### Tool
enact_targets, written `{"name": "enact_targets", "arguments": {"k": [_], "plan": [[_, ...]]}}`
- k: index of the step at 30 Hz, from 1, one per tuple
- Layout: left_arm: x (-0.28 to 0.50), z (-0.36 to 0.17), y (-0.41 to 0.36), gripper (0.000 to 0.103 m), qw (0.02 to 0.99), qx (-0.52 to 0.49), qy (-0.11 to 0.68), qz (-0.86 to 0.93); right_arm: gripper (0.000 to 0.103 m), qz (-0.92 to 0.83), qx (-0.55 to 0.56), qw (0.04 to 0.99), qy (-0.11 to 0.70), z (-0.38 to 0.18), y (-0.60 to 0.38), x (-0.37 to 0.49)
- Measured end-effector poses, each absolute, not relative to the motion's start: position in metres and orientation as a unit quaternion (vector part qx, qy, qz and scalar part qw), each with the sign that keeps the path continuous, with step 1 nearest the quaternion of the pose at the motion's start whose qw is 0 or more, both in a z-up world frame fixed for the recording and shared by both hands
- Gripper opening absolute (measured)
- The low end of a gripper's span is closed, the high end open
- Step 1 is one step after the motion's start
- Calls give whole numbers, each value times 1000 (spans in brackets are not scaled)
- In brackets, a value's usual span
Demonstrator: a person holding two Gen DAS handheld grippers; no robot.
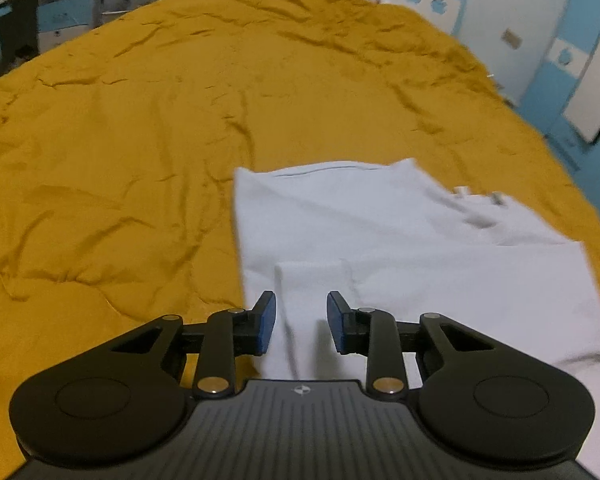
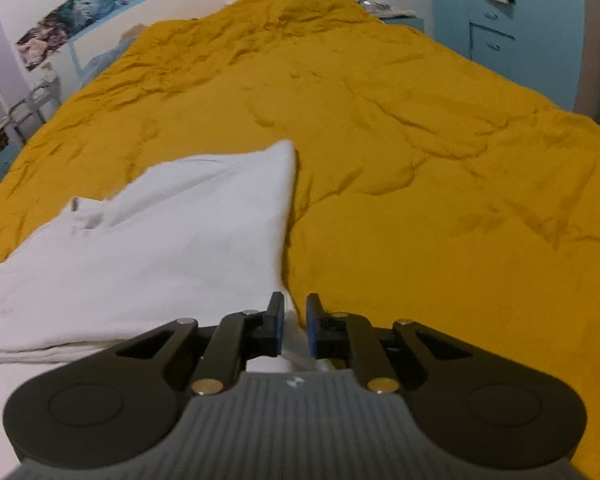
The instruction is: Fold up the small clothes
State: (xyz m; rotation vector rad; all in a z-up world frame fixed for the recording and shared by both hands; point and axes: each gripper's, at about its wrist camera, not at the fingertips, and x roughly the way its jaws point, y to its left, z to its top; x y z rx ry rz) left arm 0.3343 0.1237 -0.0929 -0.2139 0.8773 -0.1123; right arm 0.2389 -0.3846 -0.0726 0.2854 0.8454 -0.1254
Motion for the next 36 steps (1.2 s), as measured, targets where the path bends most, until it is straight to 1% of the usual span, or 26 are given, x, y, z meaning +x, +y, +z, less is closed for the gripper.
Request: {"name": "enact_targets", "arguments": {"k": [2, 4, 6, 11, 13, 16, 21, 26, 27, 30, 32, 34, 36], "plan": [[323, -88, 118, 35, 900, -100, 418, -72, 10, -47, 118, 908, 398, -64, -380, 232], [316, -91, 109, 34, 902, -75, 417, -79, 11, -29, 97, 916, 388, -59, -371, 229], [314, -100, 100, 32, 899, -53, 429, -78, 11, -20, 81, 916, 393, -61, -362, 231], [311, -120, 86, 31, 896, -4, 440, -62, 10, -18, 58, 901, 429, -94, -351, 242], [310, -127, 83, 33, 894, 30, 443, -57, 7, -12, 51, 900, 432, -108, -351, 237], [309, -132, 86, 33, 892, 25, 448, -58, 3, -5, 30, 900, 434, -112, -350, 232], [301, -118, 90, 33, 889, 20, 455, -49, 3, -8, 47, 892, 450, -99, -355, 231], [294, -95, 100, 33, 900, 19, 433, -46, 11, 2, 49, 898, 438, -73, -356, 219], [295, -90, 104, 33, 904, 15, 426, -42, 16, 1, 49, 900, 433, -68, -358, 218], [298, -73, 113, 33, 912, -8, 408, -35, 17, -5, 50, 905, 423, -55, -362, 217], [295, -60, 118, 33, 917, -28, 396, -40, 22, -8, 58, 905, 422, -45, -364, 215], [289, -47, 120, 33, 917, -35, 393, -48, 34, -1, 64, 905, 420, -32, -363, 209], [279, -37, 120, 34, 917, -31, 393, -63, 35, 6, 56, 906, 420, -18, -358, 200]]}}
